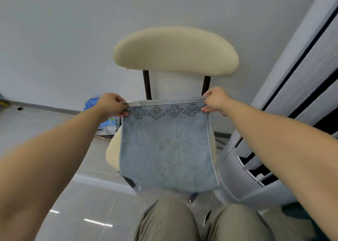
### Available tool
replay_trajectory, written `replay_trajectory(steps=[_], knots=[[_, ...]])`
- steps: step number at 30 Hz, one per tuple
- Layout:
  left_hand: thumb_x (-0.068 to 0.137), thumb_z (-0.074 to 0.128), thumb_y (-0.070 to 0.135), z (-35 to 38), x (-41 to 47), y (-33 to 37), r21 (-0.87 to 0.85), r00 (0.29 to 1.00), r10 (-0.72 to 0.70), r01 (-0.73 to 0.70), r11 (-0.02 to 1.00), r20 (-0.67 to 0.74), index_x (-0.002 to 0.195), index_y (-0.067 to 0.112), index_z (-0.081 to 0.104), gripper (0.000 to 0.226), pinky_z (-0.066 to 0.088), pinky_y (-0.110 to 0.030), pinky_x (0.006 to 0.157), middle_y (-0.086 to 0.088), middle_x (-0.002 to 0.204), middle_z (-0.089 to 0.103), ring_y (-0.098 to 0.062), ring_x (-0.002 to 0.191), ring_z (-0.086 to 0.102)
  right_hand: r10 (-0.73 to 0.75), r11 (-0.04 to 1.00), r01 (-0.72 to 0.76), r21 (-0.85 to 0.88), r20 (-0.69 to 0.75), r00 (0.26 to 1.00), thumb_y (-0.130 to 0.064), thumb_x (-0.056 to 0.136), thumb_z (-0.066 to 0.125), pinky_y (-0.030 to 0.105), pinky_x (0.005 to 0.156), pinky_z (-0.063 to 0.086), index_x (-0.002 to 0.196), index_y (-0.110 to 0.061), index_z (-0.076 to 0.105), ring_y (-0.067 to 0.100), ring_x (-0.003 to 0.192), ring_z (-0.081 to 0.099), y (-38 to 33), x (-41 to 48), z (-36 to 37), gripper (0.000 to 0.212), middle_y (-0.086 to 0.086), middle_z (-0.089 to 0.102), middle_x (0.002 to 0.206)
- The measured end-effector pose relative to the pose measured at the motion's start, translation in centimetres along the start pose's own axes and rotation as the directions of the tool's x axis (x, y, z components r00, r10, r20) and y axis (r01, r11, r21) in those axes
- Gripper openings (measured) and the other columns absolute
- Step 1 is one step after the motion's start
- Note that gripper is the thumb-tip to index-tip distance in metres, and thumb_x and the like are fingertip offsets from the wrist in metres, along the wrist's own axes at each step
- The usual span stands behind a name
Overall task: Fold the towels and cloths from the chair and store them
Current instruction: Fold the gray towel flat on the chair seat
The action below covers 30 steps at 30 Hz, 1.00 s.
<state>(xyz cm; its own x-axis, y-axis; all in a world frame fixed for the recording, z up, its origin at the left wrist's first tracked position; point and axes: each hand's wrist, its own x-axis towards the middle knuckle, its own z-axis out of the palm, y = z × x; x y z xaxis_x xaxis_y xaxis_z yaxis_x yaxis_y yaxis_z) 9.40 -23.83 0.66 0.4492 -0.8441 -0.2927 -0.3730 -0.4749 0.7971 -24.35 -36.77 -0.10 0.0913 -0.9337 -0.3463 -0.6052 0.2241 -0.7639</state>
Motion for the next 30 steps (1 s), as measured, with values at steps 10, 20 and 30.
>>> replay_trajectory(steps=[10,20,30], knots=[[0.085,0.07,-0.004,2.1,2.9,0.3,0.091,0.973,0.149,-0.134,0.987,-0.177,0.102,0.003,0.068,0.018,0.039,-0.01,0.037,-0.012,0.089,0.067,-0.013,0.063,0.06,-0.223,0.969,0.196,-0.154,-0.184,0.957,0.0,0.081,0.054,0.047,0.086,0.059,0.088,-0.027,0.062,0.03,0.098,0.067,2.7,4.5,1.9,0.029,0.009,0.068,0.105],[0.081,0.067,0.006,3.6,-6.4,-7.9,0.412,0.959,0.282,-0.244,0.878,-0.033,0.092,0.017,0.072,0.016,0.042,-0.023,0.077,0.002,0.088,0.068,-0.017,0.083,0.063,-0.307,0.91,0.269,-0.315,-0.078,0.948,0.0,0.085,0.052,0.015,0.062,0.039,0.089,-0.021,0.066,0.019,0.084,0.058,8.8,-6.4,3.5,0.026,0.003,0.068,0.097],[0.079,0.067,0.007,5.3,-9.6,-11.7,0.459,0.951,0.307,-0.255,0.851,-0.041,0.093,0.014,0.069,0.016,0.047,-0.03,0.081,-0.008,0.1,0.067,-0.028,0.094,0.064,-0.296,0.915,0.261,-0.307,-0.071,0.953,-0.001,0.088,0.053,0.025,0.077,0.042,0.093,-0.018,0.066,0.022,0.088,0.059,13.3,-10.0,5.2,0.022,0.001,0.065,0.094]])
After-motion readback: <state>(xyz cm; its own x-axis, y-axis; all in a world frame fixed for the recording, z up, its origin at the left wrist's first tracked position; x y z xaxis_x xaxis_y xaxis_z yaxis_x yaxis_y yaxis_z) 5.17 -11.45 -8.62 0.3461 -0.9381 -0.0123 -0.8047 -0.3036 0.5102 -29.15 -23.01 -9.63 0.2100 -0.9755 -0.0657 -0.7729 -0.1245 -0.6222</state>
